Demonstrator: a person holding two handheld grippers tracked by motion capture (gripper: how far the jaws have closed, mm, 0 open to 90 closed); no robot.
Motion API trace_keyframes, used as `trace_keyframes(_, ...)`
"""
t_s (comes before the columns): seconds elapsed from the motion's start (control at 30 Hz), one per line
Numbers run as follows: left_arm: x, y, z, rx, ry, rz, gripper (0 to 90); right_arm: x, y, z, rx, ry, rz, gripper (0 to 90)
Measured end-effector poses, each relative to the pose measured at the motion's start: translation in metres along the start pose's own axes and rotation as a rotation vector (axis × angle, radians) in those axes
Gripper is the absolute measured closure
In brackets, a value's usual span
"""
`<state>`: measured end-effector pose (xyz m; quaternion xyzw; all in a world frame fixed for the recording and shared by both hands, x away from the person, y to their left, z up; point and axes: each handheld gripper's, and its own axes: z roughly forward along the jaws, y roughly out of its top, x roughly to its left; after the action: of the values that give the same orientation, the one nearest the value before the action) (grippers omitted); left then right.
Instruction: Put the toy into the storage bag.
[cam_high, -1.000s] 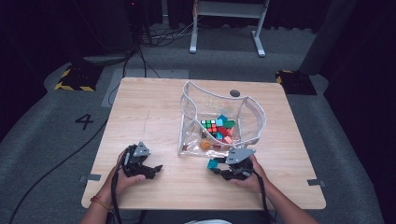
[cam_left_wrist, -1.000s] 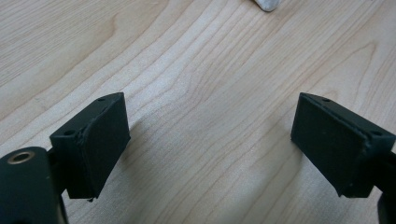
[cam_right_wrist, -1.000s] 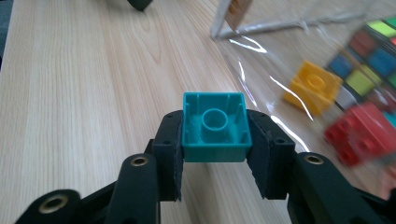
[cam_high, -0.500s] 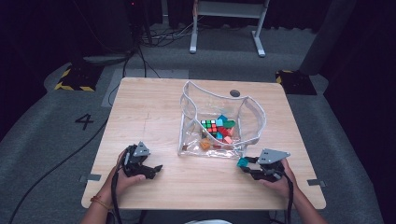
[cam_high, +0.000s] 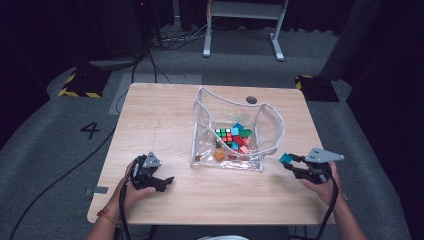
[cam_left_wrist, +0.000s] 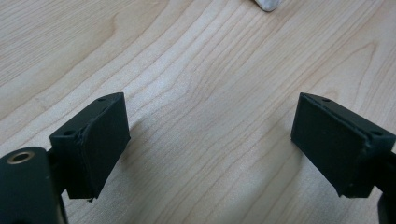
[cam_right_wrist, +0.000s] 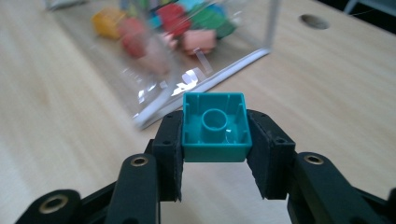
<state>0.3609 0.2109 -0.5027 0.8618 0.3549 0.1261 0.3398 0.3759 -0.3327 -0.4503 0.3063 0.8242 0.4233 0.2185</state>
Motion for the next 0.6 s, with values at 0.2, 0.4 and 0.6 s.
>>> trace_keyframes(0.2,0.000,0.000,0.000,0.001,-0.002,0.000,11.6,-0.032,0.022,-0.007,-0.052,-0.057,0.037,59.4)
trace_keyframes(0.4,0.000,0.000,0.000,0.002,0.000,0.003,11.6,-0.051,0.056,-0.019,-0.094,-0.116,0.020,59.4)
trace_keyframes(0.6,0.000,0.000,0.000,0.001,-0.002,0.000,11.6,-0.064,0.086,-0.025,-0.137,-0.120,0.013,59.4)
